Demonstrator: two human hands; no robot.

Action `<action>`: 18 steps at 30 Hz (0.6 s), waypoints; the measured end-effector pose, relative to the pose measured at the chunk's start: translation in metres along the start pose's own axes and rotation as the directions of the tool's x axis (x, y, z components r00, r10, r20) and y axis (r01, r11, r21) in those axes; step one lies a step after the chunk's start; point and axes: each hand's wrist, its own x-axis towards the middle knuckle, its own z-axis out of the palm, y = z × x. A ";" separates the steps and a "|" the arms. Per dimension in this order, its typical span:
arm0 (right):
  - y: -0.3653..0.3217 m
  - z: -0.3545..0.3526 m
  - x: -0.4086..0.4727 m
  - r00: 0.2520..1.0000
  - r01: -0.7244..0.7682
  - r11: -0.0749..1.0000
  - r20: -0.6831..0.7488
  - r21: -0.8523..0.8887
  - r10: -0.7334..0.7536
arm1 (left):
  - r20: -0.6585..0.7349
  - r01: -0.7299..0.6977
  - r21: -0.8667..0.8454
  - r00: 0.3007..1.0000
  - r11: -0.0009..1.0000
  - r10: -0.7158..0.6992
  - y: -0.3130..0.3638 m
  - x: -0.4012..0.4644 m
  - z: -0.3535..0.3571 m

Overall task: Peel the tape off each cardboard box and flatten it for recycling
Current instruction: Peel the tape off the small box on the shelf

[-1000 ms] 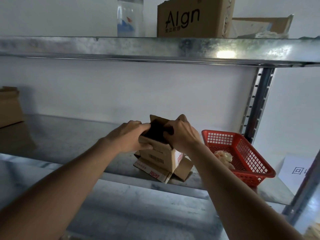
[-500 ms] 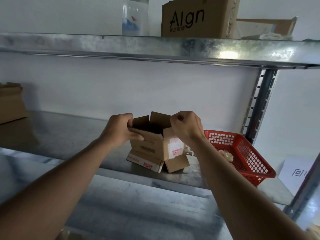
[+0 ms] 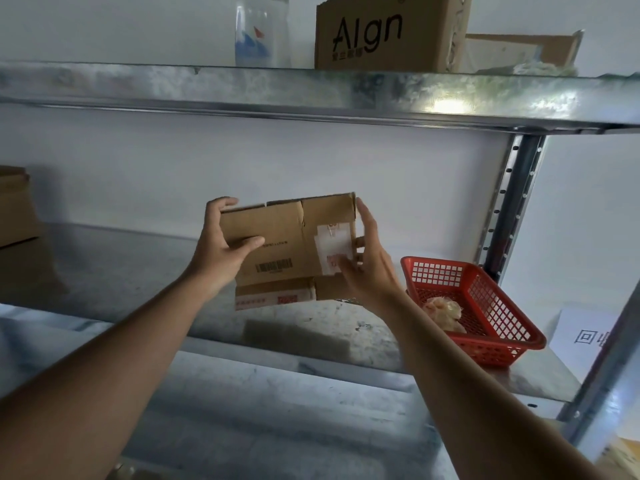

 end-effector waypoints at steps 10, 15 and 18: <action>0.014 0.020 -0.013 0.987 -0.136 0.968 -0.110 -0.212 0.115 | 0.075 0.077 -0.044 0.994 0.996 -0.073 -0.011 -0.008 0.001; 0.007 0.030 -0.019 0.924 -0.339 0.941 -0.182 0.011 0.336 | 0.380 0.154 0.066 0.910 0.986 -0.167 -0.032 -0.019 0.000; 0.004 0.042 -0.023 0.874 -0.449 0.893 -0.219 -0.024 0.433 | 0.421 0.146 0.144 0.886 0.979 -0.194 -0.042 -0.015 0.000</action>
